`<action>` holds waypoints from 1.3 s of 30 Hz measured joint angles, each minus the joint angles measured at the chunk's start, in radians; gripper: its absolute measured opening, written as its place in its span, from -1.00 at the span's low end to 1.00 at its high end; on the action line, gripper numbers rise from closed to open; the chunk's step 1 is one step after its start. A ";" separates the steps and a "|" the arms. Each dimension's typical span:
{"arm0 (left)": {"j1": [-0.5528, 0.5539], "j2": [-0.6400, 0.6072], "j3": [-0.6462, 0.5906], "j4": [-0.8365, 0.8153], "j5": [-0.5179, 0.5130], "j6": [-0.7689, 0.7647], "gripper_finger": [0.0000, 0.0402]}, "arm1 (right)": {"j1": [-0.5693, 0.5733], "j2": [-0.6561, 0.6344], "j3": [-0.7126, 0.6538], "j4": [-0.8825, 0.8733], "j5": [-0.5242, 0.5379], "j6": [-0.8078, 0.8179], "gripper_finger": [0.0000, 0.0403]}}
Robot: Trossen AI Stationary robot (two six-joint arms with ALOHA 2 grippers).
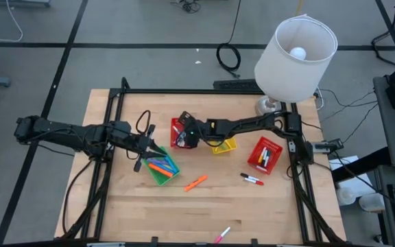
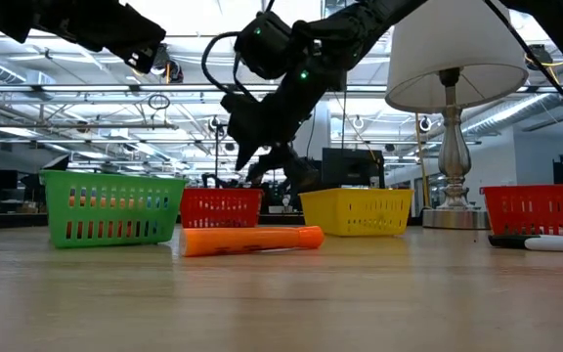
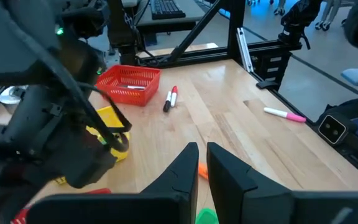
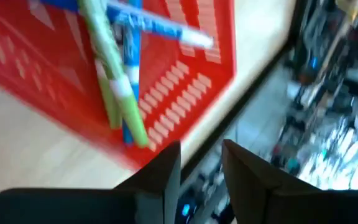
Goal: Pick & Place Markers
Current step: Put the light green highlighter into the left red bin, then put the orange highlighter into the green bin
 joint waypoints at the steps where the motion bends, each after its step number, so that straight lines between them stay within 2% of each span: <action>1: 0.000 0.000 0.000 -0.002 0.000 0.000 -0.79 | 0.008 -0.011 0.000 -0.011 0.037 0.022 -0.48; 3: 0.000 0.000 0.000 -0.010 0.000 -0.001 -0.79 | 0.026 -0.055 -0.003 -0.055 0.074 0.099 -0.52; 5: 0.000 0.000 0.000 -0.017 0.000 -0.003 -0.79 | 0.046 -0.135 -0.001 -0.132 0.023 0.234 -0.59; 7: 0.000 0.000 0.000 -0.020 0.000 -0.003 -0.79 | 0.065 -0.239 -0.001 -0.253 -0.132 0.411 -0.70; 11: 0.000 0.000 0.000 -0.039 0.000 -0.003 -0.79 | 0.093 -0.438 -0.023 -0.384 -0.462 0.727 -0.96; 16: 0.000 0.000 0.000 -0.037 -0.005 -0.003 -0.79 | 0.137 -0.745 -0.191 -0.340 -0.659 0.951 -0.94; 18: 0.000 0.000 0.000 -0.029 -0.005 -0.003 -0.79 | 0.156 -0.887 -0.314 -0.212 -0.725 1.040 -0.98; 23: 0.000 0.000 0.000 0.017 -0.008 -0.005 -0.79 | 0.238 -1.226 -0.722 0.255 -0.679 1.169 -0.99; 26: -0.001 0.000 0.000 0.040 -0.015 -0.047 -0.79 | 0.227 -1.368 -0.910 0.453 -0.641 1.209 -1.00; 29: -0.005 0.000 0.000 0.069 -0.048 -0.099 -0.79 | 0.188 -1.464 -1.013 0.485 -0.628 1.280 -1.00; 31: -0.009 0.000 0.000 0.096 -0.082 -0.125 -0.79 | 0.171 -1.504 -1.058 0.486 -0.661 1.304 -1.00; 35: -0.011 0.004 0.000 0.131 -0.157 -0.161 -0.79 | 0.161 -1.539 -1.131 0.488 -0.736 1.346 -1.00; 39: -0.013 0.063 0.000 0.172 -0.228 -0.196 -0.79 | 0.161 -1.536 -1.227 0.586 -0.732 1.383 -1.00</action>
